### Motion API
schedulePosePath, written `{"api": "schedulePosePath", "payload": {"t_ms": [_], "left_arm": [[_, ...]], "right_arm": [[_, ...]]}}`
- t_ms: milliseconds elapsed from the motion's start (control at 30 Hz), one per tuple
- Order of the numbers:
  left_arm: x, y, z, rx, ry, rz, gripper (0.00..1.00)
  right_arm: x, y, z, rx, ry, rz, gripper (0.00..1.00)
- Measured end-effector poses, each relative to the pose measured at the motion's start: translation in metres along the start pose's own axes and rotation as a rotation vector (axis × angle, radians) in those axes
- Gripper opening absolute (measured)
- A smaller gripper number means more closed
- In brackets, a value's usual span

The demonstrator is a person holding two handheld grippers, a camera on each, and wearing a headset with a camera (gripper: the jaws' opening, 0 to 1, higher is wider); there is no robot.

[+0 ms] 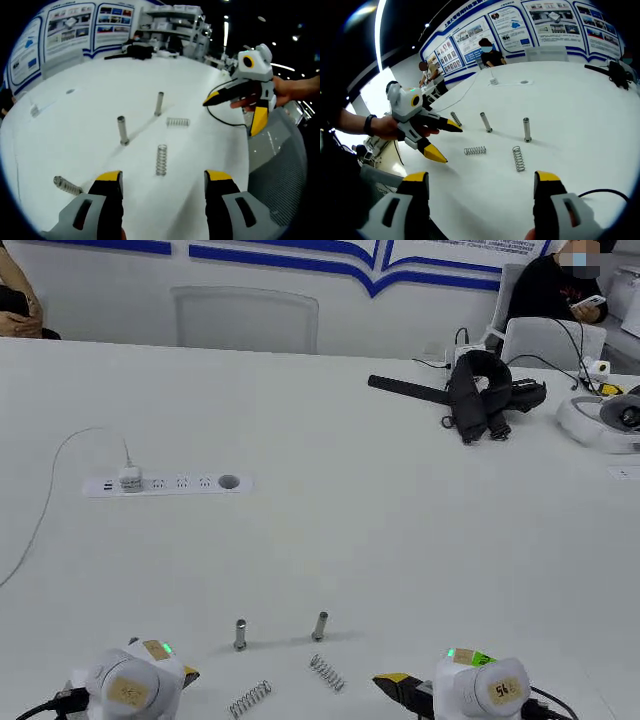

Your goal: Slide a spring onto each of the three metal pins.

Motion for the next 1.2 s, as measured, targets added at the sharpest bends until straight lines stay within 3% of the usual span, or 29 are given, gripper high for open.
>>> {"api": "schedulePosePath", "payload": {"t_ms": [533,667,833,867,1000,1200], "left_arm": [[-0.027,0.008,0.000,0.005,0.028,-0.013,0.42],[-0.030,0.009,0.000,0.004,0.022,-0.025,0.30],[-0.034,0.010,0.003,-0.002,0.057,-0.041,0.19],[-0.033,0.010,0.002,-0.004,0.046,-0.048,0.15],[-0.034,0.009,0.001,0.000,0.048,-0.051,0.12],[-0.033,0.009,0.001,-0.044,0.083,-0.066,0.11]], "right_arm": [[0.001,0.004,0.002,0.007,0.014,-0.003,0.88],[0.001,0.005,0.002,0.007,0.012,-0.004,0.87],[0.001,0.008,0.002,0.005,0.013,-0.007,0.87],[0.001,0.009,0.002,0.007,0.014,-0.008,0.87],[0.001,0.012,0.004,0.013,0.021,-0.010,0.87],[0.002,0.014,0.002,0.017,0.018,-0.010,0.87]]}}
Point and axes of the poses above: the centre of the closed fingertips' face, and the gripper's own axes: x roughly backward along the fingers, y roughly to its left, z roughly out of its underside, the point moved 5 cm from there along x, roughly backward along the fingers, and after that the axes turned 9 degrees about z, right-handed, at the moved point
